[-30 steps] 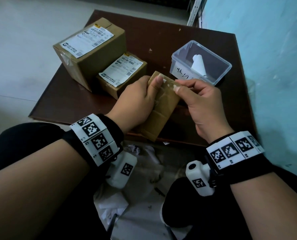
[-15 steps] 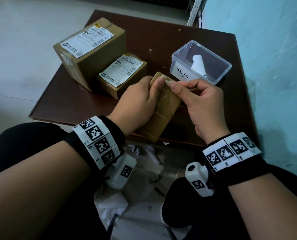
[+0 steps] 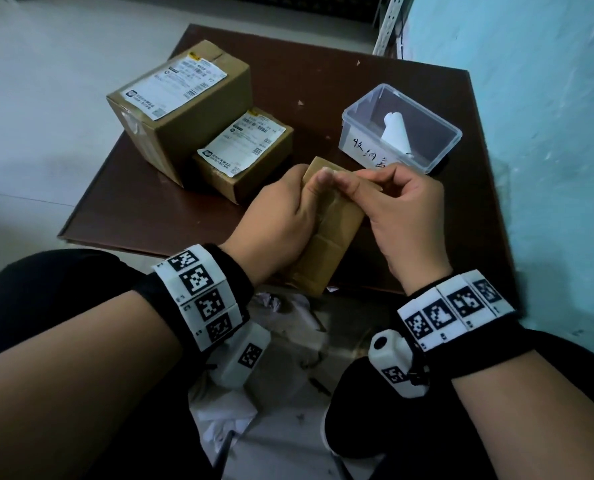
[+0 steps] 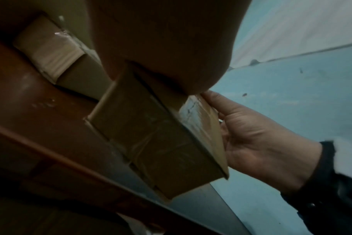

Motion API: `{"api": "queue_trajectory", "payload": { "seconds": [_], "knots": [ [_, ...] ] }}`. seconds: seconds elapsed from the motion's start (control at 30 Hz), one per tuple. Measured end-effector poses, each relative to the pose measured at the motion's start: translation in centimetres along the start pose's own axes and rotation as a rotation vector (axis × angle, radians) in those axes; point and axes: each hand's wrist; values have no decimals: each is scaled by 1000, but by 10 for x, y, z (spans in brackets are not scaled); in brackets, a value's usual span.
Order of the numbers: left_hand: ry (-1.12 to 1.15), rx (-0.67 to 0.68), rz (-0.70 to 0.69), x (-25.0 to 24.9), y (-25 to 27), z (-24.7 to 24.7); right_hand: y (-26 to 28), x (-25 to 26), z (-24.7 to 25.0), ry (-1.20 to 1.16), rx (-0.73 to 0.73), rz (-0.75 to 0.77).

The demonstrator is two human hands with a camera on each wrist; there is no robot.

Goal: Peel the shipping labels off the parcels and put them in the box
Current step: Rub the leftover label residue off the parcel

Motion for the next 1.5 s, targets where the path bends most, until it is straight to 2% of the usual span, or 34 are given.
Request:
{"api": "queue_trajectory", "payload": {
  "seconds": [0.1, 0.27, 0.63, 0.8, 0.93, 1.07, 1.23, 1.5],
  "knots": [
    [1, -1, -6, -2, -1, 0, -2, -2, 1, -17, -18, 30],
    [-1, 0, 25, -3, -5, 1, -7, -1, 1, -120, 100, -85],
    [-50, 1, 56, -5, -8, 7, -13, 3, 7, -111, 268, -67],
    [-53, -32, 63, -4, -10, 9, -14, 6, 9, -135, 324, -127],
    [52, -38, 137, -8, -12, 12, -13, 4, 6, -182, 322, -149],
    [295, 25, 166, -14, -11, 15, -10, 11, 7, -177, 243, -73],
    [508, 8, 217, -21, -10, 18, -12, 9, 11, -195, 200, 30],
    [589, 31, 225, -27, -6, 19, -8, 6, 10, -212, 180, 99]
  ]
}}
Point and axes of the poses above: each hand's wrist, its own y-axis away from the middle knuckle, its own z-axis out of the back of the hand, x = y × z, and after that the axes turned 9 degrees about -x, right-handed
